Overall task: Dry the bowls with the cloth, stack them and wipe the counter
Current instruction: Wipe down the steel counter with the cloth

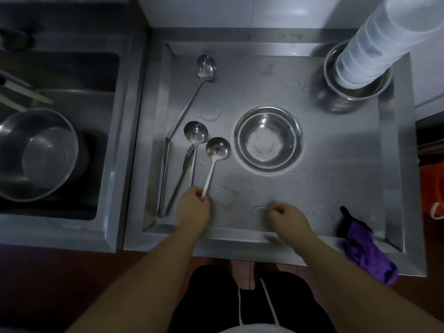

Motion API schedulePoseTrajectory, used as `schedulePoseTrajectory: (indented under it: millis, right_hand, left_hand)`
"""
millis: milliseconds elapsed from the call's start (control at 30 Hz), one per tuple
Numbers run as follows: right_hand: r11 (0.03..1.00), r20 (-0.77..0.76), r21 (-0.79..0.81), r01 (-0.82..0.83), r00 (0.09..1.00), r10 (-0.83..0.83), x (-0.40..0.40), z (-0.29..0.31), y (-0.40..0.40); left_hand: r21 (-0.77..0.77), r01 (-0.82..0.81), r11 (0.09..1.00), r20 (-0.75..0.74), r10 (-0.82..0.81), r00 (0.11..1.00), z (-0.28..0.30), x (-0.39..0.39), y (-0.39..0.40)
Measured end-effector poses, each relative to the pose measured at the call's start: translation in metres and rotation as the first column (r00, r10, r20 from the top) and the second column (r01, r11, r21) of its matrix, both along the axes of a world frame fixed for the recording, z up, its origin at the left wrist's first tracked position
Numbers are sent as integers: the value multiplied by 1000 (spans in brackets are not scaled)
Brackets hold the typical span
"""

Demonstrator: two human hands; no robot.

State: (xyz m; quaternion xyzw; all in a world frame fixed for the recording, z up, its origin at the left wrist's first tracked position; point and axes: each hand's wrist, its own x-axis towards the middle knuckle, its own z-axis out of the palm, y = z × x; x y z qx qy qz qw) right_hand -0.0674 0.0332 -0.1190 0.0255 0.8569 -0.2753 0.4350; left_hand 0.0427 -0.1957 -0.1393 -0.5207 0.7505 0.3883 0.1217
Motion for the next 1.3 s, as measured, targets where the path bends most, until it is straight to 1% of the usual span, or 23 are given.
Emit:
schedulePoseTrajectory:
  millis: [133,200,233,300,367,433,500,600,667,733,800,933,1033,1100,1133,1200,1267,1300]
  right_hand:
    - [1000,-83,3,-20,996,20,1,3,7]
    - [997,-149,25,-67,986,70,3,5,20]
    - [992,-216,50,-111,969,120,4,7,30]
    - [969,-378,139,-205,893,243,8,11,57]
    - [949,-468,246,-198,833,295,12,17,92]
    - [925,-441,354,-139,847,296,14,24,131]
    - [906,-390,413,-96,880,271,18,27,168]
    - [906,-309,404,-126,913,265,29,23,205]
    - [943,-281,315,-106,939,199,34,15,213]
    - [970,-298,241,-42,948,115,32,8,206]
    - [972,-346,230,-40,931,120,29,0,186]
    - [968,-418,193,-164,878,232,28,-20,116]
    - [948,-445,202,-246,839,312,34,-29,51]
    - [944,-472,168,-285,817,331,42,-32,14]
    - [935,-499,143,-325,792,352,48,-34,-2]
    - [874,-578,93,-477,689,438,65,-42,-26]
    - [759,-590,62,-648,589,552,82,-46,-42]
    - [710,-594,54,-702,549,588,86,-48,-44]
  left_hand:
    - [-76,76,994,53,-72,996,0,-3,-2]
    - [-85,96,992,69,-90,994,2,-5,-2]
    - [-93,107,990,77,-100,992,4,-5,-2]
    - [-111,133,985,92,-123,988,11,-5,-3]
    - [-134,169,976,96,-157,983,19,-5,-3]
    - [-173,204,964,98,-189,977,26,-6,1]
    - [-205,213,955,58,-205,977,34,-12,8]
    - [-176,282,943,-65,-297,953,40,-21,20]
    - [-130,348,928,-97,-361,927,40,-23,25]
    - [-132,387,912,-102,-401,910,38,-23,27]
    - [-146,409,901,-102,-425,900,37,-22,29]
    - [-129,419,899,-100,-432,896,34,-20,30]
    - [-127,411,903,-145,-427,893,32,-16,28]
    - [-140,395,908,-182,-416,891,33,-16,24]
    - [-151,388,909,-199,-413,889,33,-17,22]
    - [-166,383,908,-231,-414,881,32,-17,19]
    - [-174,394,903,-232,-426,874,33,-19,15]
    - [-179,402,898,-226,-435,871,33,-20,13]
